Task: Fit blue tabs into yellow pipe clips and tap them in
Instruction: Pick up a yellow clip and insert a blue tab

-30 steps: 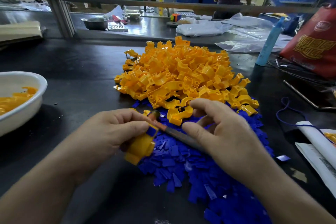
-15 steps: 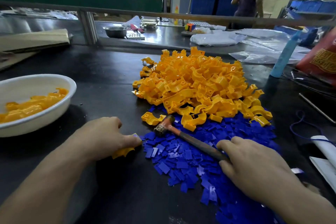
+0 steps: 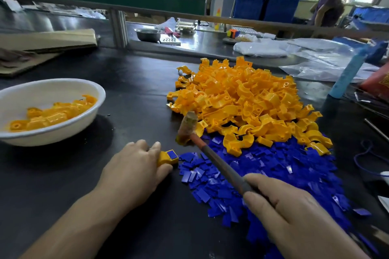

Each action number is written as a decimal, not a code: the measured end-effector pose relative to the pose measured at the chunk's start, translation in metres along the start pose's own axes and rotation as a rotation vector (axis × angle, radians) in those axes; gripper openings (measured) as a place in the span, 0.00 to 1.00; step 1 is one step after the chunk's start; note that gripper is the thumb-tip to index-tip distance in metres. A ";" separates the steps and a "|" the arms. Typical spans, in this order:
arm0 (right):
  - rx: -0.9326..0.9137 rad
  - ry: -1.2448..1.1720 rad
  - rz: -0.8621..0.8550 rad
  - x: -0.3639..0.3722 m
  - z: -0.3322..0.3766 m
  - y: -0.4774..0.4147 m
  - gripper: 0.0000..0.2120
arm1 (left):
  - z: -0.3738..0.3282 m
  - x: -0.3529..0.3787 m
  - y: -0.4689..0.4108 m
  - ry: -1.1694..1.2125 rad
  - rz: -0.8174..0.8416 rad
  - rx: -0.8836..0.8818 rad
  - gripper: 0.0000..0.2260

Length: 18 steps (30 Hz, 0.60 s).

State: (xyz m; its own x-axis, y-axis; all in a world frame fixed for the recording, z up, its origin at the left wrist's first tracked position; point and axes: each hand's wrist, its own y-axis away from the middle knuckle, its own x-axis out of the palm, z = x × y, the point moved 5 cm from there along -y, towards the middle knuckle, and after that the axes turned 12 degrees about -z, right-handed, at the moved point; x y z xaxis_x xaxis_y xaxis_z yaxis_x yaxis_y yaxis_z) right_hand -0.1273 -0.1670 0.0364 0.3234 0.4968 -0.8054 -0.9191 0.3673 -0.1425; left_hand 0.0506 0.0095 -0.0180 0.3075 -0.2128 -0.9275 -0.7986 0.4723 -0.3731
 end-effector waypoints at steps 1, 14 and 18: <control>-0.012 0.031 -0.005 0.002 0.004 0.001 0.05 | 0.000 0.000 0.000 0.007 -0.001 0.004 0.31; -0.039 0.238 0.048 0.011 0.012 0.004 0.15 | -0.004 -0.001 -0.004 0.014 0.048 0.029 0.19; -0.092 0.189 -0.084 0.008 0.019 0.001 0.18 | -0.005 -0.002 -0.004 0.010 0.033 0.030 0.20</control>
State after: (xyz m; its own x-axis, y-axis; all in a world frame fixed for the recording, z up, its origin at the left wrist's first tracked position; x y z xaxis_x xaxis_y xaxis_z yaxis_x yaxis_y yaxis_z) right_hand -0.1214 -0.1481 0.0409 0.3596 0.3081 -0.8808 -0.9102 0.3236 -0.2584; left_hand 0.0504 0.0034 -0.0146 0.2759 -0.2051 -0.9391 -0.7921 0.5049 -0.3430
